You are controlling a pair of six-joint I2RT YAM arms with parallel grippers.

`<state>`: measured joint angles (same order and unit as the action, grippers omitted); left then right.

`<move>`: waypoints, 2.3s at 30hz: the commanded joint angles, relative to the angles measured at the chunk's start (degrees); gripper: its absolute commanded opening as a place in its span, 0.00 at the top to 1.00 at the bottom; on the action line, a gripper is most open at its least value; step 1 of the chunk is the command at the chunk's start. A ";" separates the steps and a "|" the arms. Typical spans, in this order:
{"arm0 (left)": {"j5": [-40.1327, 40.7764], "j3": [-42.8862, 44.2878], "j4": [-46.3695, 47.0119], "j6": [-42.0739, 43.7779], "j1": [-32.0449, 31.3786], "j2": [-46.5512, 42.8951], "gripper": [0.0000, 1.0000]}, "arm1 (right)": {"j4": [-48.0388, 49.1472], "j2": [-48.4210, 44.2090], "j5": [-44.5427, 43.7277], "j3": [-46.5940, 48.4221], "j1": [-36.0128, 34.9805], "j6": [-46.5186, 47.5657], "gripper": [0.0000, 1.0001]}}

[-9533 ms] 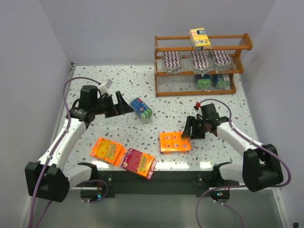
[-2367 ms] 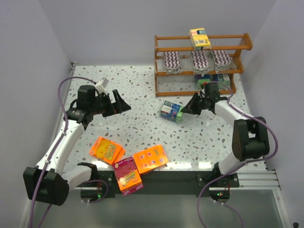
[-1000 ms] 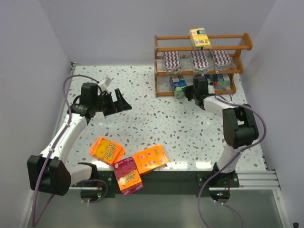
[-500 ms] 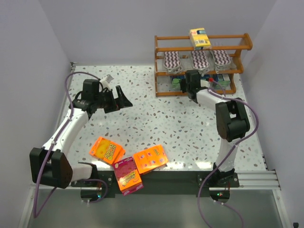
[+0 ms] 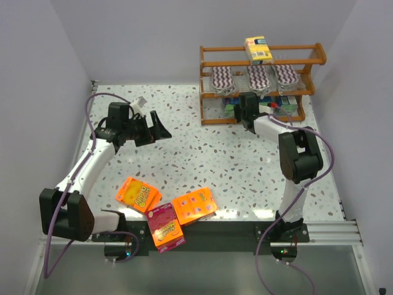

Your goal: Place and organize the cleaning sponges onto the shelf

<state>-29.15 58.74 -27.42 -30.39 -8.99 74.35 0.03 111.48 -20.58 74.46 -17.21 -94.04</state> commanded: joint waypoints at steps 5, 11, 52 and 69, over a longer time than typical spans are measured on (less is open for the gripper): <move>-0.91 0.94 2.72 -0.46 0.47 -1.04 0.00 | 0.58 -2.67 -0.96 -1.42 -0.10 0.00 0.66; -0.91 0.15 3.42 -0.90 0.47 -2.10 0.00 | 3.04 -8.81 1.15 -3.70 0.07 2.19 0.21; -9.08 -5.48 14.58 -4.85 0.47 -5.09 0.02 | -35.73 -53.47 21.01 -14.77 2.71 60.90 0.02; -14.45 -2.23 24.52 -8.02 0.56 -4.29 0.00 | -35.54 -63.58 21.46 -19.00 2.71 66.70 0.02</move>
<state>-41.87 53.52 -6.81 -38.54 -8.99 71.20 -35.11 49.69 1.04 55.57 -14.66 -29.34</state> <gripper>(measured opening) 0.997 0.983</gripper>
